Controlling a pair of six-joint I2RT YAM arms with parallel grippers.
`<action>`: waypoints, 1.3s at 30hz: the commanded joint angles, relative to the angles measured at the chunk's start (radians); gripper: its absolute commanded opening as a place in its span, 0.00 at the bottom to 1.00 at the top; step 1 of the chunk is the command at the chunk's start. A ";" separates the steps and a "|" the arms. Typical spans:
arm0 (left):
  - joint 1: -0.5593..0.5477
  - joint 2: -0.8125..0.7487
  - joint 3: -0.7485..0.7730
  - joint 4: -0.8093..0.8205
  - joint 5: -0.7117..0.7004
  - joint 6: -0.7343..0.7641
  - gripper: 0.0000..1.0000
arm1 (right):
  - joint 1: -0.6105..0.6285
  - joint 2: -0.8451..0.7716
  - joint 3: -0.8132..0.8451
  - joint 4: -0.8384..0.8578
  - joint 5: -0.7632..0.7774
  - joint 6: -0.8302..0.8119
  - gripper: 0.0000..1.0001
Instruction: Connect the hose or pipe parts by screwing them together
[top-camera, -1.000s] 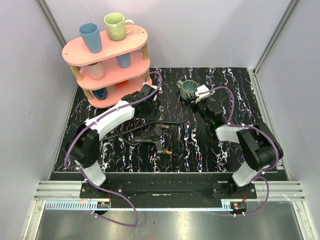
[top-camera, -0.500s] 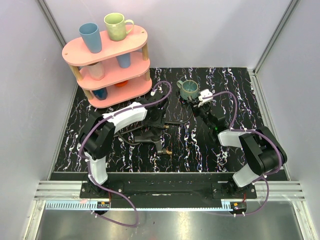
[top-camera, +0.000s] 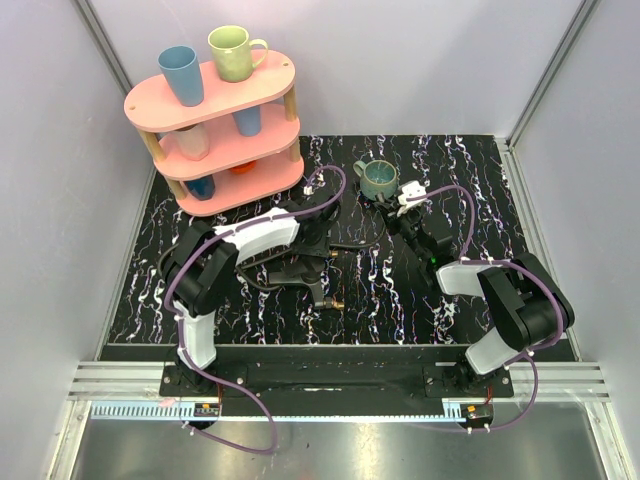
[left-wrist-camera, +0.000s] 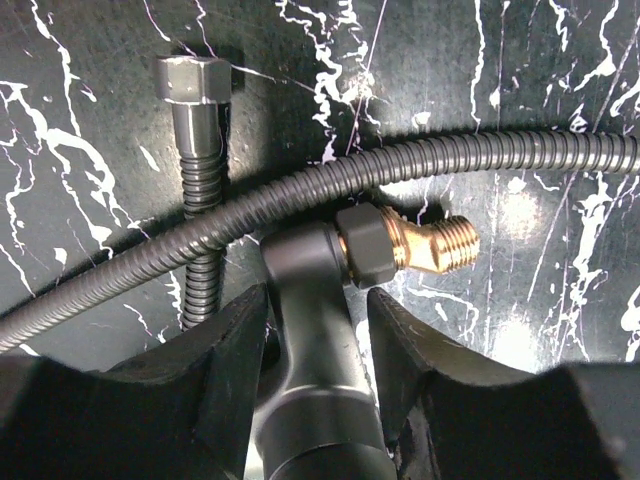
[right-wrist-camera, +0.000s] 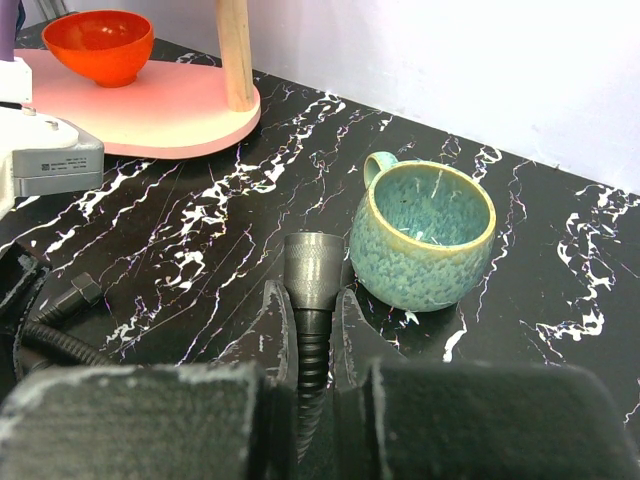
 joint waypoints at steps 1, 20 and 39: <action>-0.004 0.016 -0.039 0.005 -0.040 -0.006 0.48 | -0.003 -0.035 0.000 0.068 -0.001 0.004 0.00; 0.003 -0.072 0.025 -0.033 -0.044 0.084 0.56 | -0.004 -0.044 0.019 0.041 -0.012 0.005 0.00; 0.041 0.079 0.143 -0.139 0.080 0.141 0.53 | -0.003 -0.024 0.012 0.065 -0.008 0.001 0.00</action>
